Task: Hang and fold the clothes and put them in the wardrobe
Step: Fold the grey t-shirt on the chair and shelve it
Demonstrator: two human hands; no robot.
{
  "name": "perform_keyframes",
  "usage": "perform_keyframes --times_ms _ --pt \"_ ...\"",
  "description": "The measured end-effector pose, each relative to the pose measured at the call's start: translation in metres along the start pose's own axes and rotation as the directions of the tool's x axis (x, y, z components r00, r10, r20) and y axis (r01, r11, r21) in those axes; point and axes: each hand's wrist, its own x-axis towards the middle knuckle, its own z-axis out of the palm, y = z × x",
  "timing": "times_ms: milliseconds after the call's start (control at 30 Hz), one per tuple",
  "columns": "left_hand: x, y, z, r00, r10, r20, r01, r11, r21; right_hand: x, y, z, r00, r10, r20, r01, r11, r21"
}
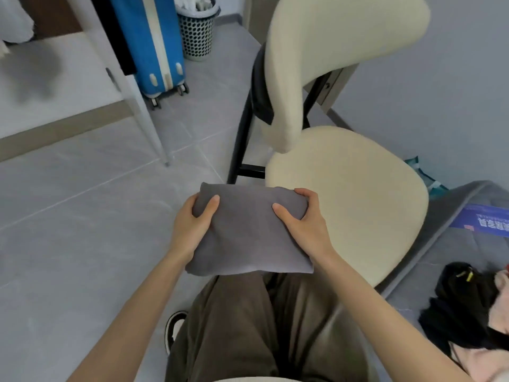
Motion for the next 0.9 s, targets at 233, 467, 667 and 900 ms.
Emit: perform_keyframes --times_ms 233,467,667,900 --pt "-0.012 0.050 -0.137 0.984 -0.090 -0.153 0.092 0.996 0.009 -0.021 -0.105 0.089 0.972 0.007 0.237 -0.012 1.000 0.017" --pt "-0.066 0.191 -0.265 0.944 -0.034 -0.327 0.029 0.999 -0.019 -0.058 -0.289 0.110 0.920 -0.100 0.379 0.083 0.995 0.062" --pt "-0.103 0.331 -0.366 0.890 0.081 -0.448 -0.090 0.996 0.000 -0.088 -0.462 0.113 0.849 -0.291 0.442 0.243 0.956 0.163" --pt "-0.125 0.487 -0.478 0.776 0.314 -0.546 -0.300 0.947 0.119 -0.107 -0.647 0.124 0.714 -0.538 0.448 0.398 0.838 0.374"
